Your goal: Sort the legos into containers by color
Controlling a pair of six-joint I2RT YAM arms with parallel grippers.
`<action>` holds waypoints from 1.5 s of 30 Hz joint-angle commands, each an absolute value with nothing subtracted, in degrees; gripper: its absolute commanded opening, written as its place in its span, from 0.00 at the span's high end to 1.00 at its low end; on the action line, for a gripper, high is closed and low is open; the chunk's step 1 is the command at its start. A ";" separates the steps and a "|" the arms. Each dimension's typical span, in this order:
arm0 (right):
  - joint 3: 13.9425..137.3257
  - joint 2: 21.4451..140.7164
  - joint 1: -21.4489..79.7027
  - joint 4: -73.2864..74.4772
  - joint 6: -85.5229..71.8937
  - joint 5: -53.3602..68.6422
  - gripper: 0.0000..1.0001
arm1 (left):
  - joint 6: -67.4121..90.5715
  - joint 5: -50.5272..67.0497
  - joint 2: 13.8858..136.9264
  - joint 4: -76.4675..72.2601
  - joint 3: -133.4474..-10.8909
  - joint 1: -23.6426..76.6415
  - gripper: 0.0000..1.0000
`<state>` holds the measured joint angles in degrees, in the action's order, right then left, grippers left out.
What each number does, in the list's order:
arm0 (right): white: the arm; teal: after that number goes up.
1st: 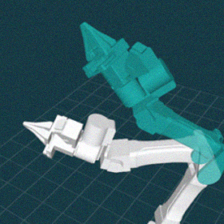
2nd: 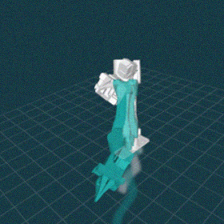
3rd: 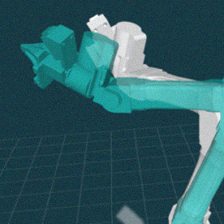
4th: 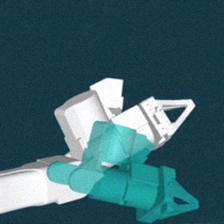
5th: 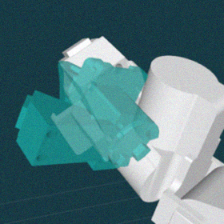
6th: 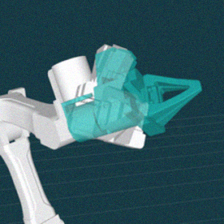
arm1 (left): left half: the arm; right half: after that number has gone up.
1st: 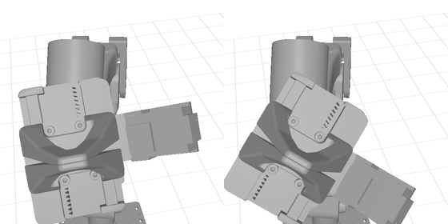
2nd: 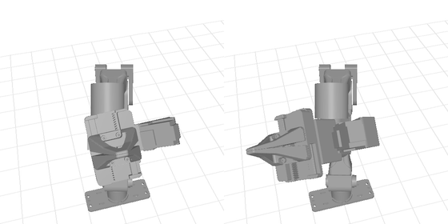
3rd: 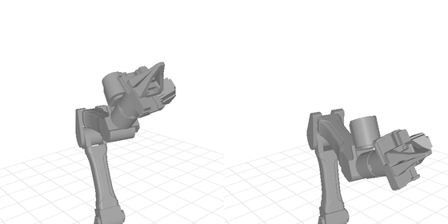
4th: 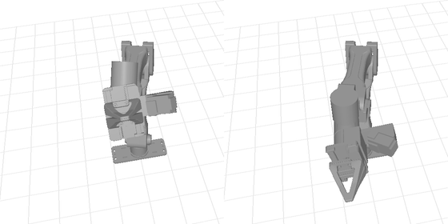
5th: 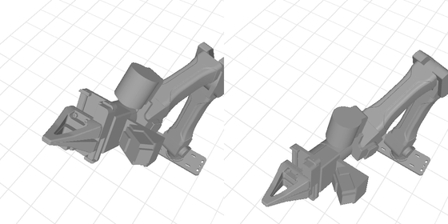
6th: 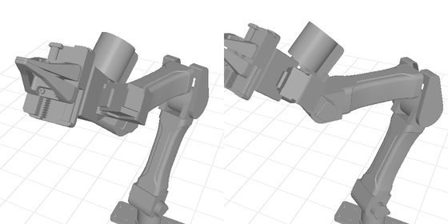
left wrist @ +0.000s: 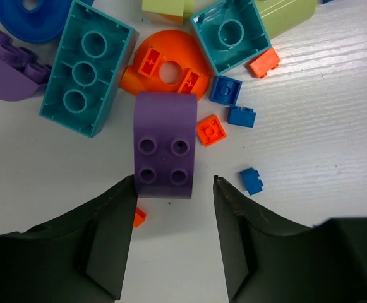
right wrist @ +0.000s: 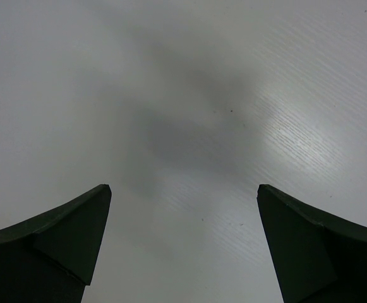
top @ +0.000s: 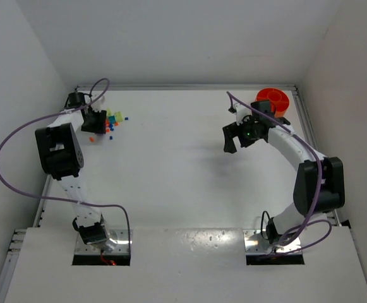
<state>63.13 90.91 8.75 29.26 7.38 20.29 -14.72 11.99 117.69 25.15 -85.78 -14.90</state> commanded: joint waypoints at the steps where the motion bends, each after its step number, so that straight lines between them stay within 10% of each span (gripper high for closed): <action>1: 65.39 91.58 8.61 28.65 8.09 21.97 0.00 | -15.21 12.13 118.12 24.35 -88.33 -14.41 0.44; 18: 66.97 92.72 8.61 29.71 8.09 28.73 0.00 | -15.73 12.65 121.37 24.35 -90.44 -14.41 0.71; 23: 67.50 92.20 8.61 31.46 8.09 34.08 0.00 | -19.07 16.69 118.23 24.87 -87.46 -14.41 0.94; 37: 66.97 85.78 9.23 20.76 -2.27 60.54 0.00 | -45.24 59.04 90.62 62.61 -77.97 -13.18 1.00; 45: 59.68 86.31 10.98 -14.79 -30.90 70.57 0.00 | -59.15 80.32 90.62 74.62 -71.02 -0.73 0.99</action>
<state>62.41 86.32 9.89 5.56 -17.12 63.64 -51.59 66.02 90.80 68.34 -71.64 -4.32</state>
